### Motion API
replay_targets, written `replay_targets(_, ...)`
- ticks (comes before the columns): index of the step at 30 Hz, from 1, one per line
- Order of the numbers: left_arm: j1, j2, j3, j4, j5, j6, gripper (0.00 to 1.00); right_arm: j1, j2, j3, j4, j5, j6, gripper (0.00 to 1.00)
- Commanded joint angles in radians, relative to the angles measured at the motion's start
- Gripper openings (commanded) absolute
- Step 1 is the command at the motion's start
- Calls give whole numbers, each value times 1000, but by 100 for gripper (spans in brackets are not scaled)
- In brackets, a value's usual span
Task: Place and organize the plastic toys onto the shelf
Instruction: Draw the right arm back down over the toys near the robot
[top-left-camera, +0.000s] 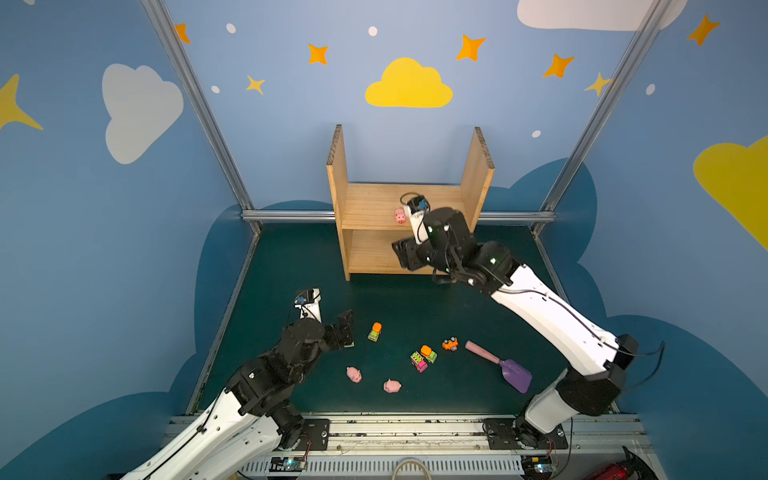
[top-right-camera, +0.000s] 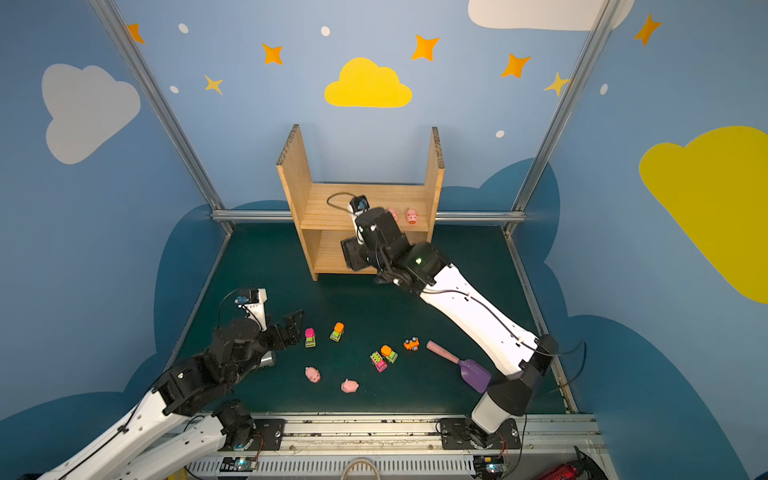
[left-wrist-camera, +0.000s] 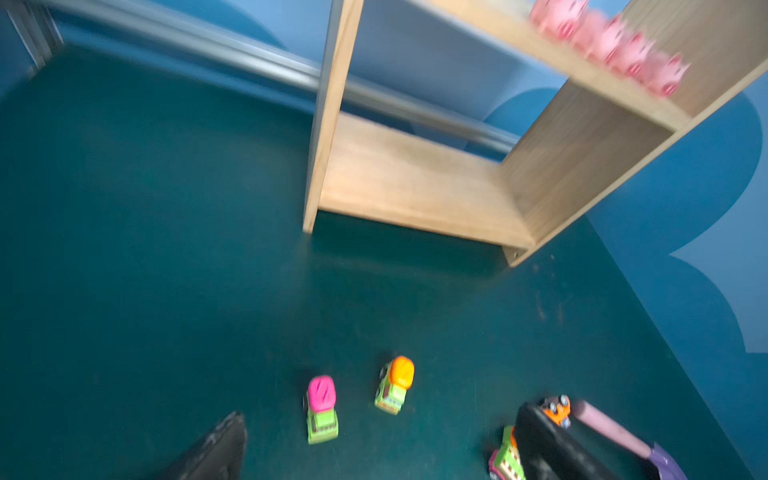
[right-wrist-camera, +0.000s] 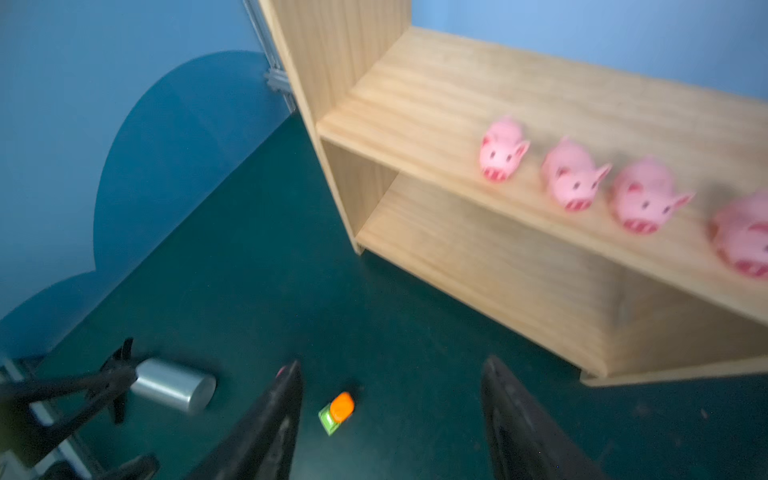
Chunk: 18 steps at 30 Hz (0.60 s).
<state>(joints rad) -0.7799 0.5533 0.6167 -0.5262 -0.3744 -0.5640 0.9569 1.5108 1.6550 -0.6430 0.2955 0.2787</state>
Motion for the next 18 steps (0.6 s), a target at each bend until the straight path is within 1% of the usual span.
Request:
replay_targets(1,-27,-45,-66,-42,-1,-107,100,54,-87,-184,53,63,120,67)
replay_targets(4,-70,-74,-136,-27,-10,-156,100,101,-156,-352,83,72,183,67)
replay_targets(7,-130,-71,-185,-26,-39,-192,100,156,-224,-508,131,48,232,67)
replay_targets(10,-180,-47,-205,-33,-74,-216,100,220,-270,-641,212,24,243,67)
replay_targets(13,-212,-26,-209,-43,-86,-239,100,264,-299,-745,261,1,257,67)
replay_targets(18,-235,-18,-228,-47,-105,-268,100,306,-330,-876,333,-49,326,67)
